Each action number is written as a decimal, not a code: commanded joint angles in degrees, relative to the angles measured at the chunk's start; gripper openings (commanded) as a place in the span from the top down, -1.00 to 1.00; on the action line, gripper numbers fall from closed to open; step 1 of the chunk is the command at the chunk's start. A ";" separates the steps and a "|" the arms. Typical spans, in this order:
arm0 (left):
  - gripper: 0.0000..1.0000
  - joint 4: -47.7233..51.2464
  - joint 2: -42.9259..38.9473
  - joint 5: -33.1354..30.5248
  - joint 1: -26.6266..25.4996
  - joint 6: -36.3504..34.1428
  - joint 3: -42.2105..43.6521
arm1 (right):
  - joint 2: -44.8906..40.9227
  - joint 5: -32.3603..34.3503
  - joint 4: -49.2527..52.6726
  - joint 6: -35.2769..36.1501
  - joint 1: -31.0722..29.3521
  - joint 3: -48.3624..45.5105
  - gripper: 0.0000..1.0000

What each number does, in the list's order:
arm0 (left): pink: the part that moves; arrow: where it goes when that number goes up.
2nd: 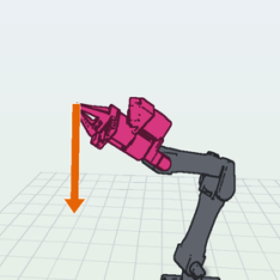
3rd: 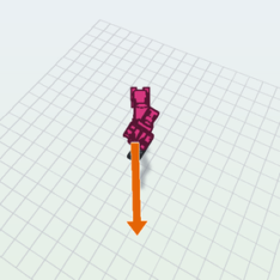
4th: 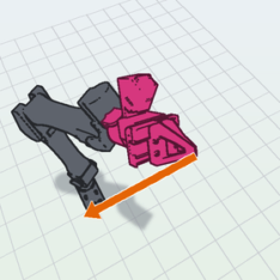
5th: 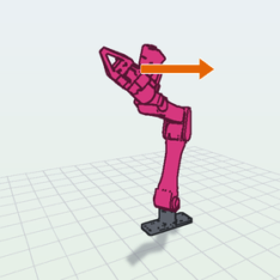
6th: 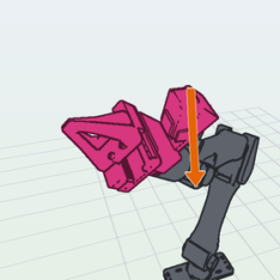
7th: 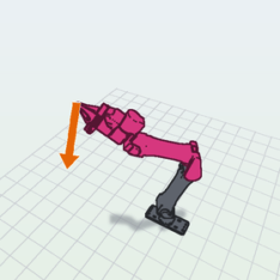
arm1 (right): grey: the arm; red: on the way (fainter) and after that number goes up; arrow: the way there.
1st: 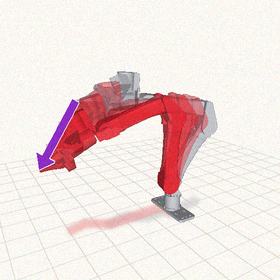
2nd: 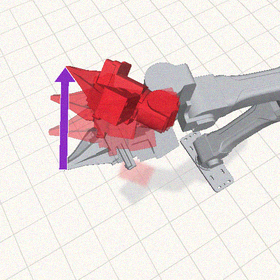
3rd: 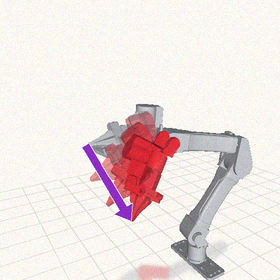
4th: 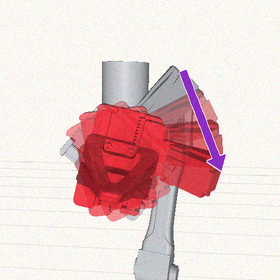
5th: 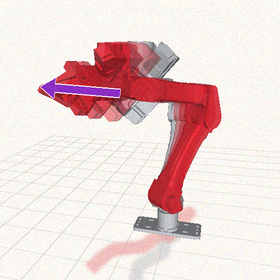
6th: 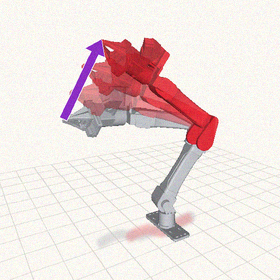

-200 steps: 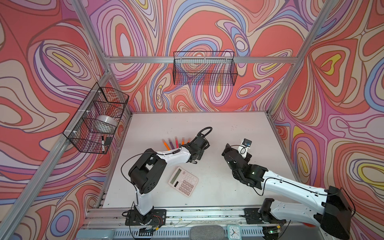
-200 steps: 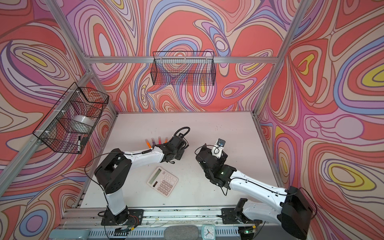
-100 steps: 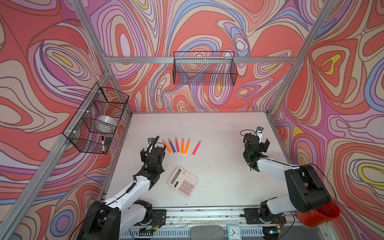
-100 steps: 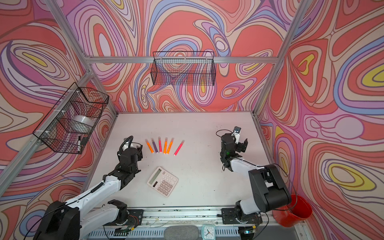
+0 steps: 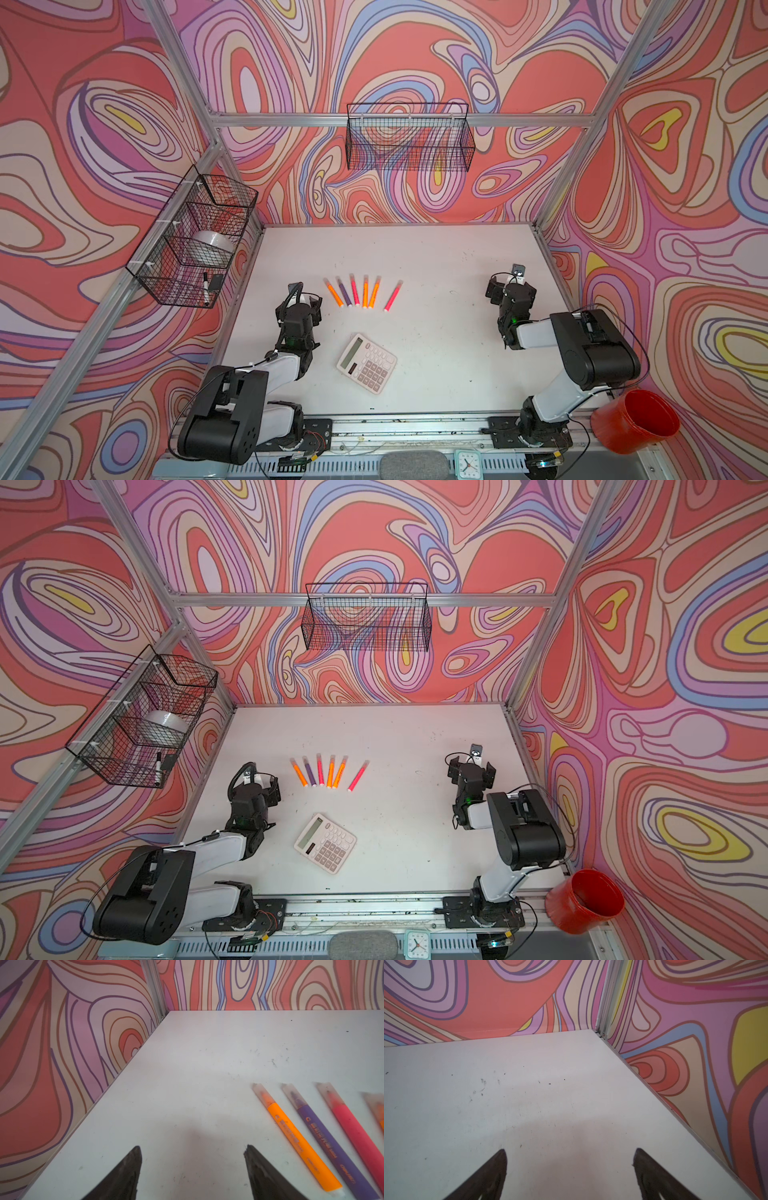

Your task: Insert the pens into the pen caps

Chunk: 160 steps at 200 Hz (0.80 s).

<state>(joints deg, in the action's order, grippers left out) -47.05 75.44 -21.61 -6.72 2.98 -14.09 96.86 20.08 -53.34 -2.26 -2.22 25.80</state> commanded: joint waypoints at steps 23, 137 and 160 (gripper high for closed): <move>-0.62 -17.08 9.77 10.80 6.00 1.29 1.43 | 1.29 -7.88 -3.78 -0.86 1.26 0.09 -0.97; -0.99 -5.60 12.51 19.10 7.77 0.38 -6.22 | 1.20 -7.86 -3.35 -0.93 1.26 0.13 -0.97; -1.00 -5.59 12.46 19.06 7.67 0.39 -6.15 | 1.38 -8.06 -2.57 -0.66 1.24 0.65 -0.97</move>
<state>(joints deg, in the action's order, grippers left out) -52.51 87.61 -3.77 1.17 4.43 -19.51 97.62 12.53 -56.03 -2.66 -1.08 25.80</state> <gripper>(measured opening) 0.997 0.983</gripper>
